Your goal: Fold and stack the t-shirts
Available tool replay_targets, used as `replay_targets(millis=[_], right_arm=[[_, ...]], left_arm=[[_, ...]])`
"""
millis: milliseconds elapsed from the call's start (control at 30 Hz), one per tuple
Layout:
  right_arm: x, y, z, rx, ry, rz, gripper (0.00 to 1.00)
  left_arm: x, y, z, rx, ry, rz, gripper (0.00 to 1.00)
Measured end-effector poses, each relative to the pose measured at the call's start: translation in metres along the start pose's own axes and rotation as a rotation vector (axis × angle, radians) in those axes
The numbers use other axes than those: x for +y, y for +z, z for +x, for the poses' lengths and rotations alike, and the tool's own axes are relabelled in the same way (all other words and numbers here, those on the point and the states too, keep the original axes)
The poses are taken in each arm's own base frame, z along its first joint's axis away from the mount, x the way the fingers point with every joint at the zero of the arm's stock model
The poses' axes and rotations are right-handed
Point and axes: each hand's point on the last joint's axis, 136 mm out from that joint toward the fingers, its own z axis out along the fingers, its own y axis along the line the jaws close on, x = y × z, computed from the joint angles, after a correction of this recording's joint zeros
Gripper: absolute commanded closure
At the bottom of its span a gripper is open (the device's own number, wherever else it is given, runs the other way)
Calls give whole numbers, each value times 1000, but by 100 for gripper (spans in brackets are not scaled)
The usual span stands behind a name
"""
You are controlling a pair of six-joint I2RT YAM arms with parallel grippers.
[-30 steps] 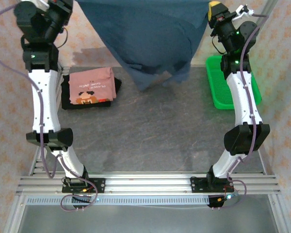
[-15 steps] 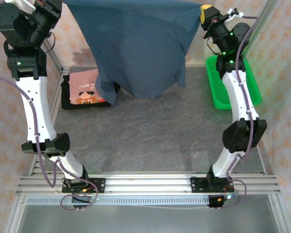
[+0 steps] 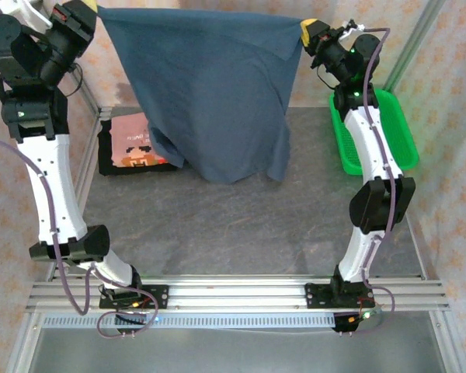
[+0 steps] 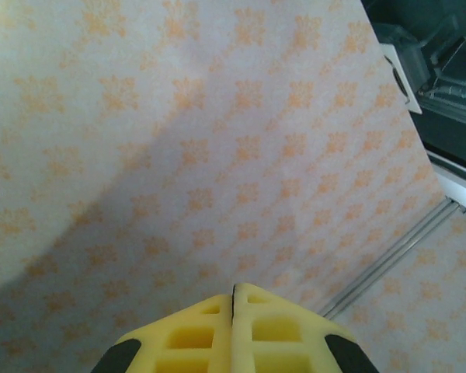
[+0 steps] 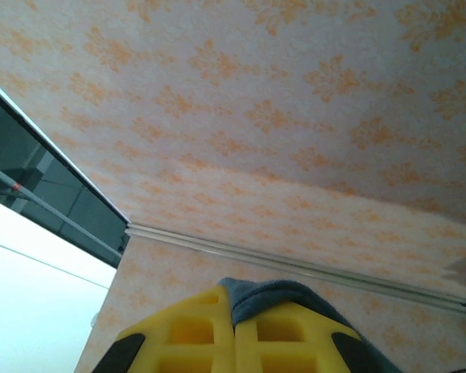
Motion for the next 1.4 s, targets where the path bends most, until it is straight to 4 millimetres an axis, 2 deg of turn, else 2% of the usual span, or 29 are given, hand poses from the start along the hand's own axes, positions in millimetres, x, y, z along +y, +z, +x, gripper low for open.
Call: replay_targets(millis=[67,133,200,300,400,467,533,600,667,733,867,900,1000,1100,1233,1333,1400], right_arm=[[-11,-6,-1,5,1,35,100],[-32,-20,-8,-7,4,98,100],[-58,-42,-20,-31,1,195,100],[-93,-82,-42,-78,-16,344,100],[-120,-123,-61,-120,-40,476,100],[-132,-144,-67,-136,-48,531,100],[-143,-161,-67,-144,-40,569,100],[-150,-172,-61,-135,-25,589,100],[-147,-173,-55,-117,-25,581,100],[-139,-173,-45,-96,-20,552,100],[-107,-166,-15,-34,-18,465,100],[-97,-163,-3,-7,-23,443,100],[-64,-151,41,95,-41,372,100],[-34,-145,86,186,-43,307,100],[4,-139,141,291,-22,225,100],[28,-136,176,358,2,170,100],[40,-137,188,372,17,141,100]], left_arm=[[-14,1,28,67,11,24,100],[-39,0,71,175,20,79,100],[-60,-5,125,306,2,141,100],[-72,-19,207,489,-37,181,100],[-70,-33,294,685,-69,177,100],[-59,-44,344,794,-91,148,100],[-37,-53,378,862,-102,79,100],[-14,-58,388,879,-92,-5,100],[-9,-57,375,845,-71,-27,100],[-14,-58,344,780,-33,-32,100],[-32,-64,242,523,71,-49,100],[-34,-70,211,437,103,-73,100],[-45,-91,139,233,198,-134,100],[-66,-99,89,98,285,-151,100],[-85,-97,41,-45,389,-179,100],[-82,-86,25,-104,459,-226,100],[-76,-73,20,-121,493,-252,100]])
